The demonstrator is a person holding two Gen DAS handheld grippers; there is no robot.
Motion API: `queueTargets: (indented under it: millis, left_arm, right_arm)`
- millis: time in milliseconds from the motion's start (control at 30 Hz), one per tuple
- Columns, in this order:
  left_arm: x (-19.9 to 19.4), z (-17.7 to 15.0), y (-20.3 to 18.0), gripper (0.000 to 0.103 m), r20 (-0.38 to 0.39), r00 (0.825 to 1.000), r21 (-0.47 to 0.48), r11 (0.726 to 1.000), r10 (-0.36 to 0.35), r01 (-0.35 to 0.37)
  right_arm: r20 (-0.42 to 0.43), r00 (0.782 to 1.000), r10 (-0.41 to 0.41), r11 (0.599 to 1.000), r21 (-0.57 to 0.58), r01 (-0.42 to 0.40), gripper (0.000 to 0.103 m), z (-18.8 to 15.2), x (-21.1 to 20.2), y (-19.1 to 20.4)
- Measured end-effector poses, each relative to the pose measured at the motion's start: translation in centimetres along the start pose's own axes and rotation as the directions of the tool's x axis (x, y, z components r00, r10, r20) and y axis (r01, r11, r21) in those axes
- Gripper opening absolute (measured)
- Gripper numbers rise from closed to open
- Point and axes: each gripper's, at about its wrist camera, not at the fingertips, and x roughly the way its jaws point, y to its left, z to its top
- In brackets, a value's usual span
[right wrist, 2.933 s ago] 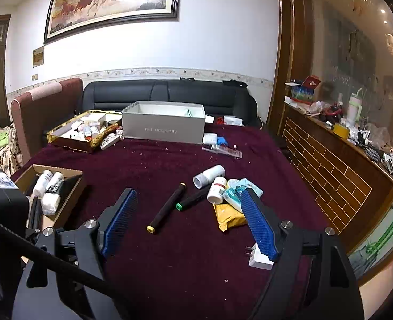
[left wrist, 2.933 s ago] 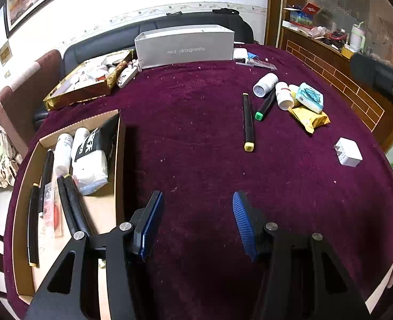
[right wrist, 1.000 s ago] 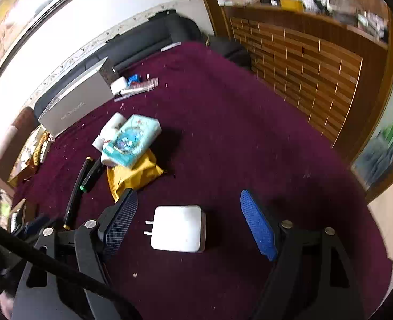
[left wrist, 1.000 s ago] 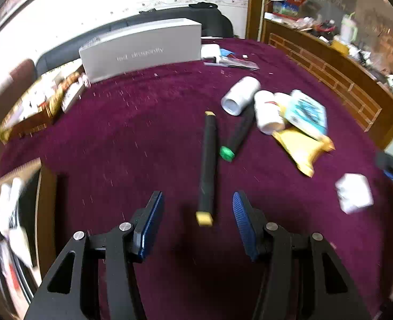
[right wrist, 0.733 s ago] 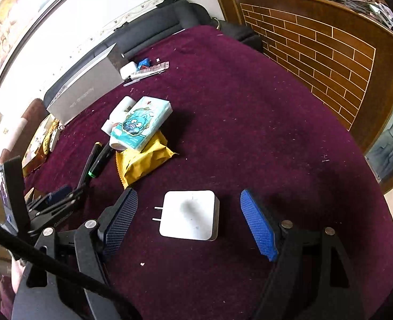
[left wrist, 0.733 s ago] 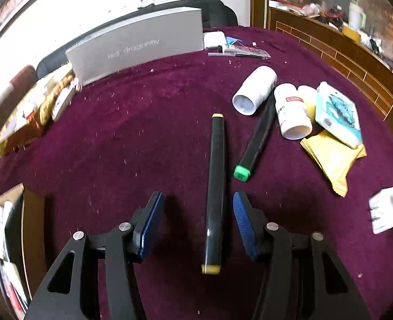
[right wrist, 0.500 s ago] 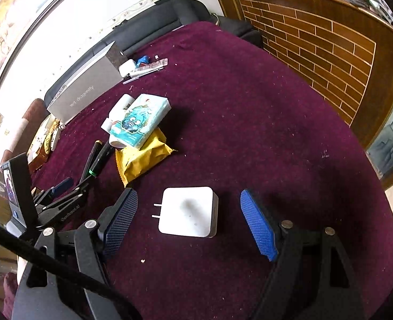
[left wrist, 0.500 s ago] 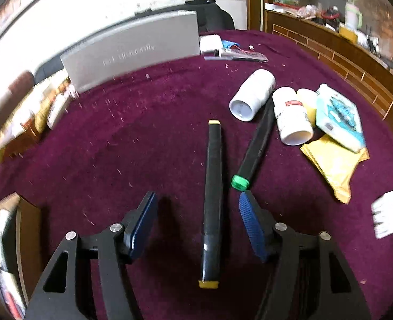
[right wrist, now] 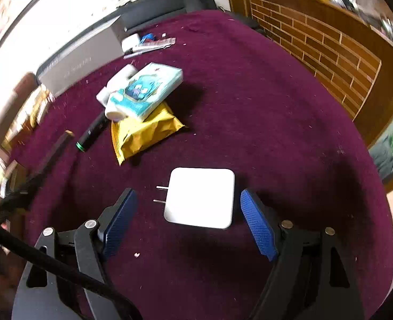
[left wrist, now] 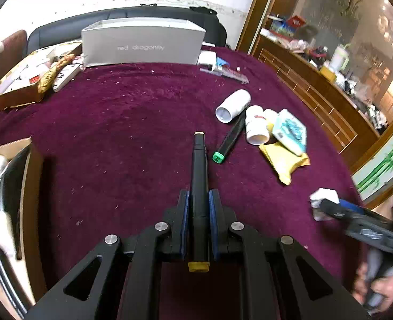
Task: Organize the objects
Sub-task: 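Grasp the white plug charger with the right gripper while the left grasps a black marker, then place the charger and marker into the tray and open both grippers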
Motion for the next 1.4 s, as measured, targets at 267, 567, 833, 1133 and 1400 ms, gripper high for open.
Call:
queueTargets:
  millis: [267, 567, 833, 1133, 1400]
  left_arm:
    - [-3.9, -2.2, 1.5, 0.011, 0.052, 0.998, -0.032, 0.999, -0.035, 0.037]
    - [-9.1, -4.5, 4.6, 0.011, 0.134, 0.991, -0.078, 0.997, -0.018, 0.029]
    - [-15.2, -8.5, 10.6, 0.012, 0.217, 0.972, -0.184, 0.982, 0.089, -0.049]
    - [-16.9, -13.7, 18.5, 0.012, 0.17, 0.955, -0.331, 0.927, 0.241, -0.175]
    - [-15.4, -15.5, 21.7, 0.012, 0.121, 0.966, -0.374, 0.912, 0.23, -0.171]
  right_arm:
    - [0.019, 0.999, -0.026, 1.0, -0.017, 0.026, 0.066, -0.5, 0.7, 0.1]
    - [0.012, 0.996, 0.093, 0.996, 0.006, -0.093, 0.066, -1.6, -2.5, 1.3]
    - [0.023, 0.972, 0.233, 0.964, -0.138, -0.228, 0.066, -2.3, -6.2, 8.9]
    - [-0.138, 0.904, 0.405, 0.848, -0.312, -0.428, 0.067, -5.6, -6.4, 21.2]
    - [-0.256, 0.882, 0.395, 0.763, -0.443, -0.471, 0.067, -8.9, -3.7, 30.9]
